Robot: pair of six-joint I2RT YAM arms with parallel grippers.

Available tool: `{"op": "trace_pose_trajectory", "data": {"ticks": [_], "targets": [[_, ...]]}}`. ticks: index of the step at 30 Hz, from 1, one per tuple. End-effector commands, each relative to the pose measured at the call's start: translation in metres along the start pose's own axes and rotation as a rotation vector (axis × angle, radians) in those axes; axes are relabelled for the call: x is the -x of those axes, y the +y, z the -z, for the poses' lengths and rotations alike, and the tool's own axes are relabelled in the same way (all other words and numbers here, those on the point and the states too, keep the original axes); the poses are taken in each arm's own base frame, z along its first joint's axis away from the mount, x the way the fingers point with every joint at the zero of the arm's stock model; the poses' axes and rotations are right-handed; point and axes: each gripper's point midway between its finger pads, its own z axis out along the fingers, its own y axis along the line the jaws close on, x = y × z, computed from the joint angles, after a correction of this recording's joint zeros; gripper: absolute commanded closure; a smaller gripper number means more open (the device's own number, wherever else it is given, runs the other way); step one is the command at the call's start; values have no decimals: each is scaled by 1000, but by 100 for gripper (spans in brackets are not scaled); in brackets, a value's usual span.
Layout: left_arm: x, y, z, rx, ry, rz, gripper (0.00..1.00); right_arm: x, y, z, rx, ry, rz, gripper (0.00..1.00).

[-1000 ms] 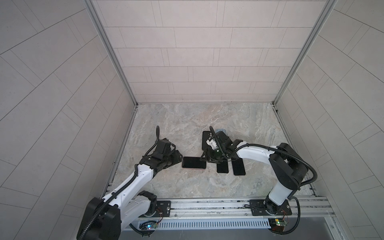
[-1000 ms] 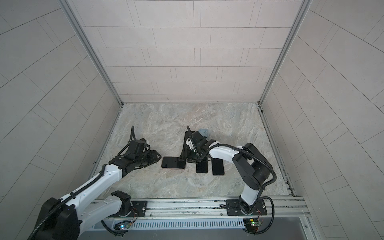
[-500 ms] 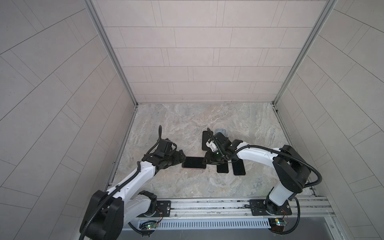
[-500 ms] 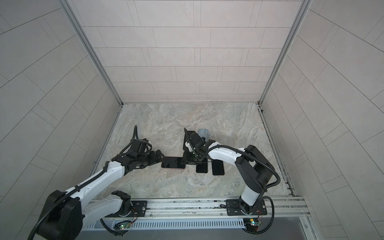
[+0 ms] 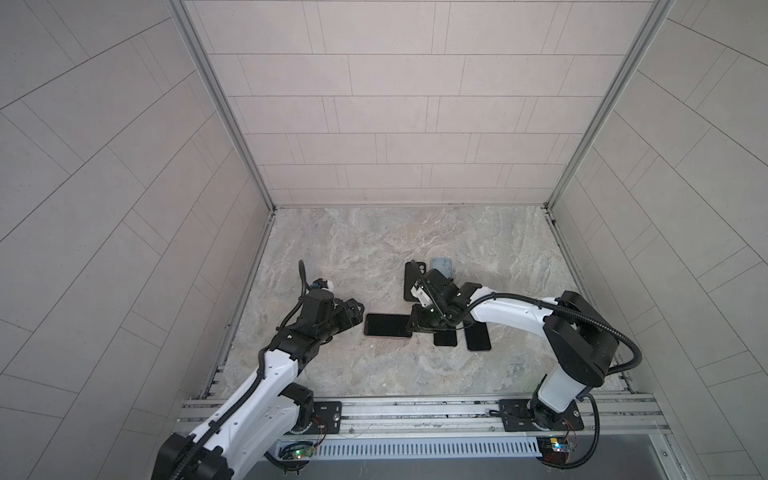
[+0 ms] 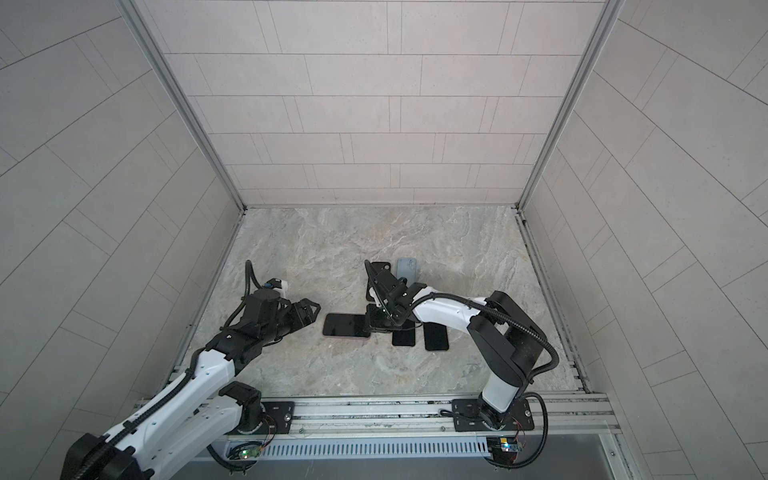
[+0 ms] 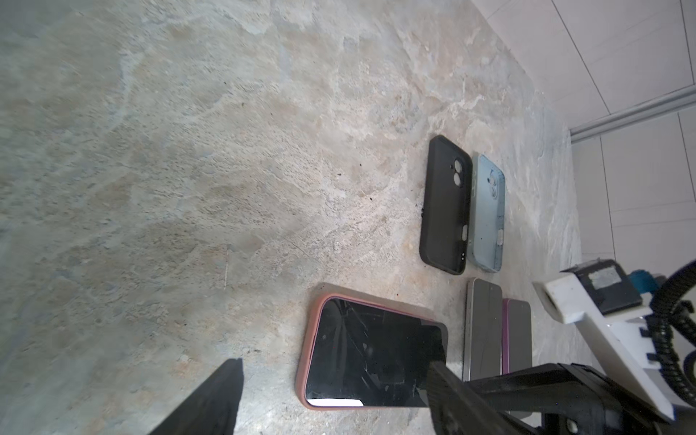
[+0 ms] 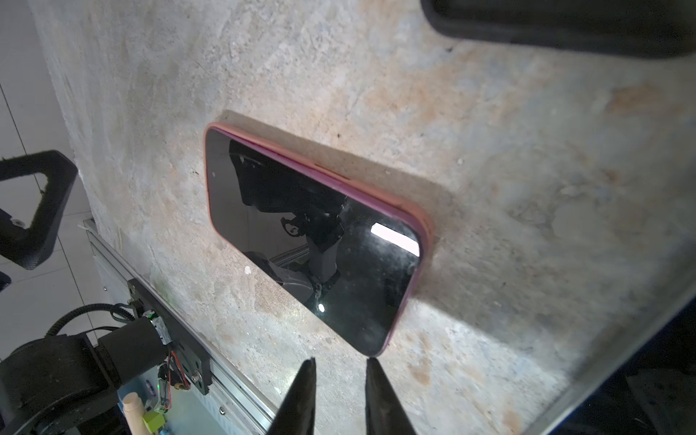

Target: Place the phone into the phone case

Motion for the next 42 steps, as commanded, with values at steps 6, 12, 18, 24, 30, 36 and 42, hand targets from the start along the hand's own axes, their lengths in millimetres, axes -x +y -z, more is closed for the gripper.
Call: {"op": "trace_pose_trajectory", "data": {"ticks": [6,12,18,24,30,36,42], "targets": [[-21,-1,-23,-41,119,45,25,-1,-25,-12,-116,2,-34,76],[-34,8,-38,16,212,83,36,-2,-29,-15,-132,9,-42,76],[-46,7,-53,-7,285,90,64,1,-28,-17,-128,2,-49,77],[-46,7,-55,-5,287,95,65,2,-27,-18,-122,1,-50,76],[-48,7,-56,-11,298,100,76,4,-21,-22,-92,2,-55,76],[-49,6,-54,-17,296,101,82,3,-16,-27,-73,7,-60,77],[-52,7,-54,-21,300,109,84,0,-5,-31,-46,12,-65,83]]}}
